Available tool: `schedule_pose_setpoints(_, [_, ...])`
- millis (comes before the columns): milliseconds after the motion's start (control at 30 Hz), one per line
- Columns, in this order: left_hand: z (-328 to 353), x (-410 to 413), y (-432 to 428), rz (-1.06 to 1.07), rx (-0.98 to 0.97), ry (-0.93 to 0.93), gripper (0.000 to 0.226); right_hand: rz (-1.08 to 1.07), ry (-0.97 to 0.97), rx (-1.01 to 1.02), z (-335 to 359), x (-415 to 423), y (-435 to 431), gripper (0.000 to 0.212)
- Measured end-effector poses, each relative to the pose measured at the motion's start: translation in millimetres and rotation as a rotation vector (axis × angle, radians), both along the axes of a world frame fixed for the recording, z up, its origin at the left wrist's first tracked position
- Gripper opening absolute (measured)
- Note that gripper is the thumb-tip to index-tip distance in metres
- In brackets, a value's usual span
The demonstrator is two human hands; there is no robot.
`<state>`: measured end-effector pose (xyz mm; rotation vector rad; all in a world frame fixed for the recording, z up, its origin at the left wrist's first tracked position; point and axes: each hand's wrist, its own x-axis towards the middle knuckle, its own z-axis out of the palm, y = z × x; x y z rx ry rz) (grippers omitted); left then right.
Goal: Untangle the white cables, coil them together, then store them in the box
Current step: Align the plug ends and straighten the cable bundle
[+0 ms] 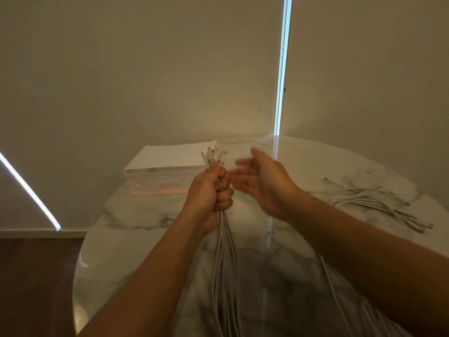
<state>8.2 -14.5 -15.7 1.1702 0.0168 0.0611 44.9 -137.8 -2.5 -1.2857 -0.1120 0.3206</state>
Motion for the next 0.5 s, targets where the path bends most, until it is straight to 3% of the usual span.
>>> schedule_pose_setpoints(133, [5.5,6.0,3.2,0.084,-0.165,0.011,0.037,0.133,0.250,-0.158,-26.1,-54.8,5.3,0.050])
schedule_pose_setpoints(233, [21.6,8.4,2.8,0.158,-0.164,0.024,0.037,0.284,0.223,-0.097,-16.5,-72.3,11.3,0.051])
schedule_pose_setpoints(400, [49.1,4.9,24.8,0.202,-0.219,0.037,0.031,0.364,0.191,-0.010,-0.2,-85.1,7.4,0.017])
schedule_pose_setpoints(500, [52.7,0.0,28.3,0.203,-0.224,0.016,0.032,0.404,0.130,-0.043,6.1,-83.6,-3.7,0.020])
